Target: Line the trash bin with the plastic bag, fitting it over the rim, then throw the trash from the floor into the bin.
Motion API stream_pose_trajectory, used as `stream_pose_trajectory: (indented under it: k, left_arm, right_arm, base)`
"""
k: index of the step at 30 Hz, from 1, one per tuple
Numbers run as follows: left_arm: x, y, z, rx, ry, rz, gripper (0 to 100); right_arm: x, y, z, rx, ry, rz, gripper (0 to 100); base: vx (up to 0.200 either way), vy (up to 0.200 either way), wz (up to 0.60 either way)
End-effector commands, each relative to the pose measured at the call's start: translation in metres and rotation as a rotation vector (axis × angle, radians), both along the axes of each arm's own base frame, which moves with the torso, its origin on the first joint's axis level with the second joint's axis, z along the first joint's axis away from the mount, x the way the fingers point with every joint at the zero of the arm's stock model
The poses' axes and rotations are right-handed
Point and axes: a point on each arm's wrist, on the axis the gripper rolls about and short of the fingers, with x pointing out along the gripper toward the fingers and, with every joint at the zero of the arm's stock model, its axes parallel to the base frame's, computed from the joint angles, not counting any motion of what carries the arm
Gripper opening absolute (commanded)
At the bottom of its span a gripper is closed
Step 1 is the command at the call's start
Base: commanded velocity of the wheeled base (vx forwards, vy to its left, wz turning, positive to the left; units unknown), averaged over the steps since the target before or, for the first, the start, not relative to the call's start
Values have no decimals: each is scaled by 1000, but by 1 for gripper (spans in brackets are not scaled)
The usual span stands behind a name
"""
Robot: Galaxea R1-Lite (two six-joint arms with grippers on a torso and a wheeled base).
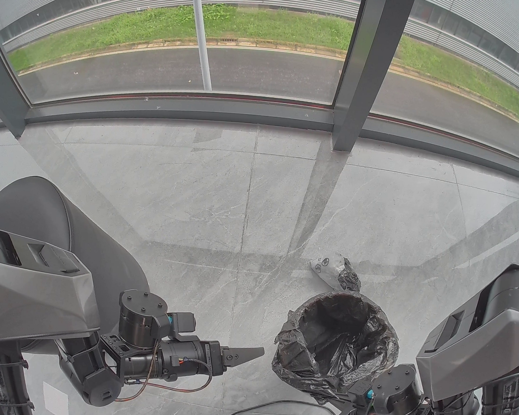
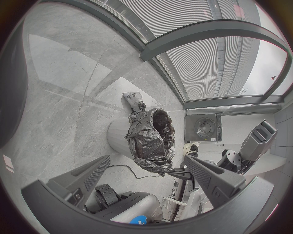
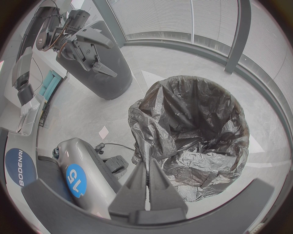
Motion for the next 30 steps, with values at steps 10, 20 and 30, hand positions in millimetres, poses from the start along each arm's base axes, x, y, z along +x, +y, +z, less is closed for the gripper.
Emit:
stream_pose_trajectory:
  k: [10, 20, 30]
  left_arm:
    - [0, 0, 0, 0, 2, -1, 100]
    - [0, 0, 0, -1, 3, -4, 100]
    - [-3, 0, -6, -16, -17, -6, 100]
  right_arm:
    - [-5, -1, -5, 45, 76, 14, 0]
    - [-3, -2, -4, 42, 64, -12, 0]
    - [-1, -1, -5, 49, 70, -7, 0]
  base:
    - [0, 0, 0]
    - [0, 0, 0]
    - [0, 0, 0]
